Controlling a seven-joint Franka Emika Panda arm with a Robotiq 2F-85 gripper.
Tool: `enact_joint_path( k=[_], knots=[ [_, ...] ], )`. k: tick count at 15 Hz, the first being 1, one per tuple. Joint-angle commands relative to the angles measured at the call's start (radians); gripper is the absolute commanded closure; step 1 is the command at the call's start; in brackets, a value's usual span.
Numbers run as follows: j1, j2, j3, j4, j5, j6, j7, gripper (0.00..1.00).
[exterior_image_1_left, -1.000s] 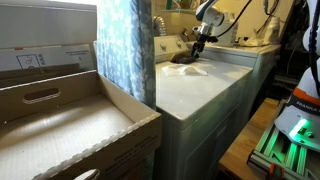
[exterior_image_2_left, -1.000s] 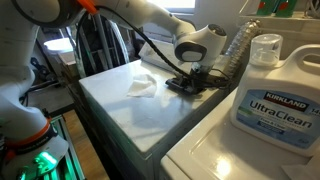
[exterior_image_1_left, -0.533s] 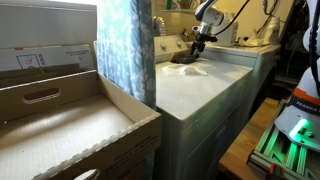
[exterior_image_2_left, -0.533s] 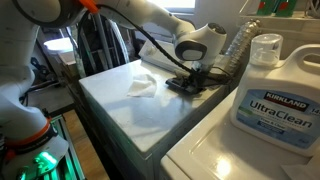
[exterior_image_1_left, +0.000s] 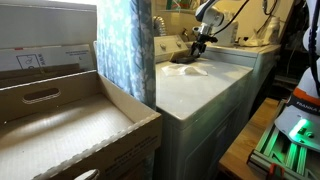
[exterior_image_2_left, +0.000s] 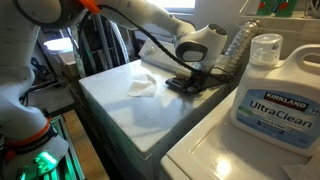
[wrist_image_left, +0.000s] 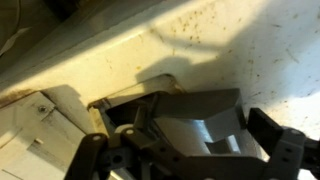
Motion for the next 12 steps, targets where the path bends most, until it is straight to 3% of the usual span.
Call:
enact_joint_path(
  k=[1, 5, 12],
  knots=[
    [0.006, 0.024, 0.001, 0.005, -0.002, 0.021, -0.038, 0.00],
    [0.011, 0.026, 0.003, -0.016, 0.035, 0.092, 0.001, 0.00],
    [-0.002, 0.034, 0.010, -0.007, 0.111, 0.113, 0.084, 0.00]
  ],
)
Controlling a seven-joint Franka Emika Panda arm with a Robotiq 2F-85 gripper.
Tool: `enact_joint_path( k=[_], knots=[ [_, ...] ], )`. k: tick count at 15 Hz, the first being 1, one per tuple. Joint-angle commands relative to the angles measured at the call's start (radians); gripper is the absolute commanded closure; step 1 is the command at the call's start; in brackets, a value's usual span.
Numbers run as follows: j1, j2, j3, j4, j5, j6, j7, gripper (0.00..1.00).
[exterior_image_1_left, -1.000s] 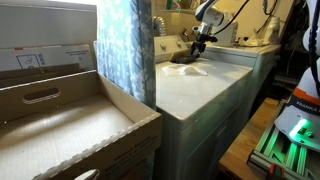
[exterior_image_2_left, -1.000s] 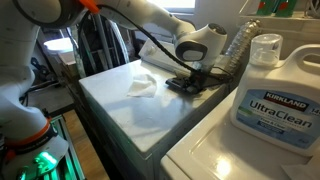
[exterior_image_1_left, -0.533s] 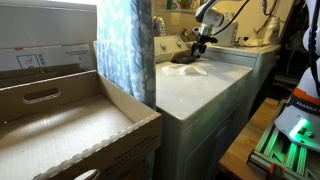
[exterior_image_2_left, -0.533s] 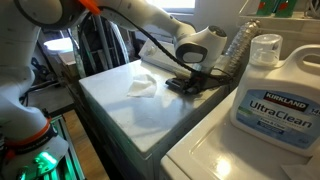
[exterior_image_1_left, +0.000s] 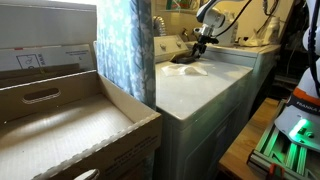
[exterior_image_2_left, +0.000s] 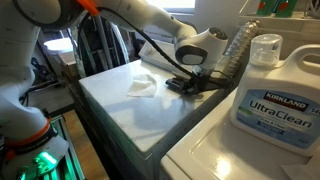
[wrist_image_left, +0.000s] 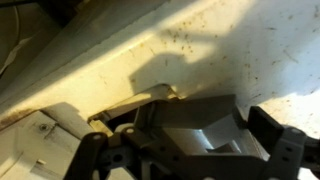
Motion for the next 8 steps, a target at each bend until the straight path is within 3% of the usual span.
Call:
enact_joint_path(
  k=[1, 8],
  knots=[
    [0.004, 0.033, 0.017, 0.010, 0.079, 0.103, 0.039, 0.00],
    [-0.003, 0.041, 0.024, 0.003, 0.165, 0.163, 0.077, 0.00]
  ],
)
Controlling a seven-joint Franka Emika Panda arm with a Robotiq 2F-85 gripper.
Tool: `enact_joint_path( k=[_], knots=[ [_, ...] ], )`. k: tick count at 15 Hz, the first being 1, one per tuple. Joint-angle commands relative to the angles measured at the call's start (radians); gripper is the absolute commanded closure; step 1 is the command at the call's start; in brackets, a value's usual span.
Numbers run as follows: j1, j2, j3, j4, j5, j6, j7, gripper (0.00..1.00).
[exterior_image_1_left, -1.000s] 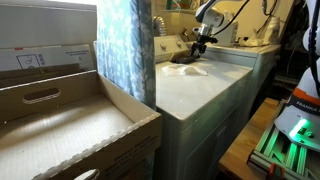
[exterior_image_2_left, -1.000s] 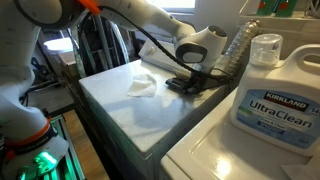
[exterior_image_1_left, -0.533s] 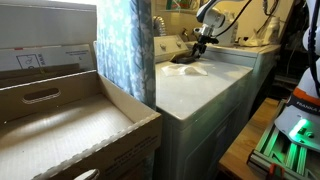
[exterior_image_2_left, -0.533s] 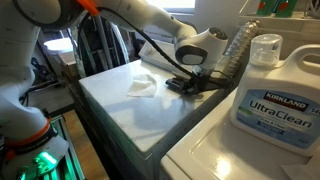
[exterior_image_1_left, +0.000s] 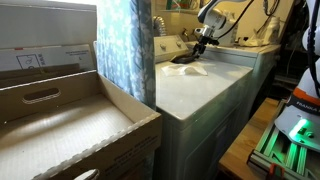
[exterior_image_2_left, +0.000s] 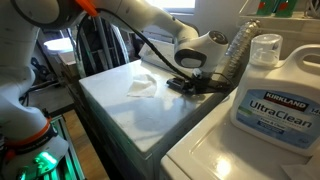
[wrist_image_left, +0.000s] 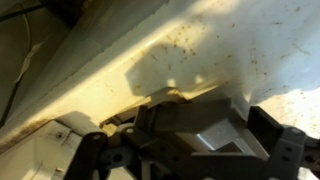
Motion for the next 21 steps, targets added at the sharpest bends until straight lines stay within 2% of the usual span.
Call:
enact_joint_path(
  k=[1, 7, 13, 17, 19, 21],
  knots=[
    [0.005, 0.041, 0.029, 0.026, 0.098, 0.133, 0.051, 0.00],
    [0.027, 0.054, 0.031, 0.022, 0.150, 0.239, 0.097, 0.00],
    [0.028, 0.057, 0.037, 0.015, 0.177, 0.271, 0.156, 0.00],
    [0.040, 0.093, 0.067, 0.047, 0.224, 0.410, 0.204, 0.00],
    [0.045, 0.094, 0.067, 0.034, 0.200, 0.422, 0.223, 0.00],
    [0.039, 0.077, 0.059, 0.031, 0.173, 0.375, 0.221, 0.00]
  ],
)
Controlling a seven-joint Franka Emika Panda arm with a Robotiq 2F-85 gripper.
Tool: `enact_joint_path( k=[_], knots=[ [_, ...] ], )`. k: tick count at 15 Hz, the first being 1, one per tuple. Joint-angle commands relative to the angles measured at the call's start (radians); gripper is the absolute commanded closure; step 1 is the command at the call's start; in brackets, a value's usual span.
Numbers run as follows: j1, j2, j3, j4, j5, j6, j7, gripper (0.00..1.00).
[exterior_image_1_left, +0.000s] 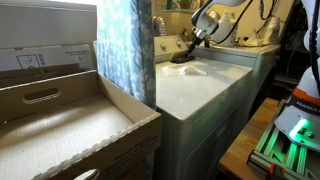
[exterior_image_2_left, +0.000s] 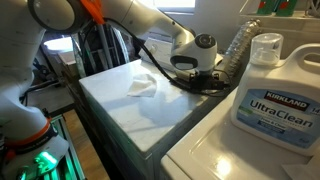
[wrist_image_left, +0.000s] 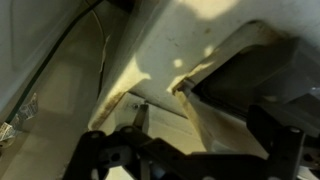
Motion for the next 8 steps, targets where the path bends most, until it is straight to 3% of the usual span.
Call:
enact_joint_path(
  k=[1, 8],
  knots=[
    [-0.002, 0.018, 0.000, 0.024, -0.032, -0.012, 0.015, 0.00],
    [-0.008, -0.071, -0.019, -0.026, -0.092, -0.161, 0.095, 0.00]
  ],
)
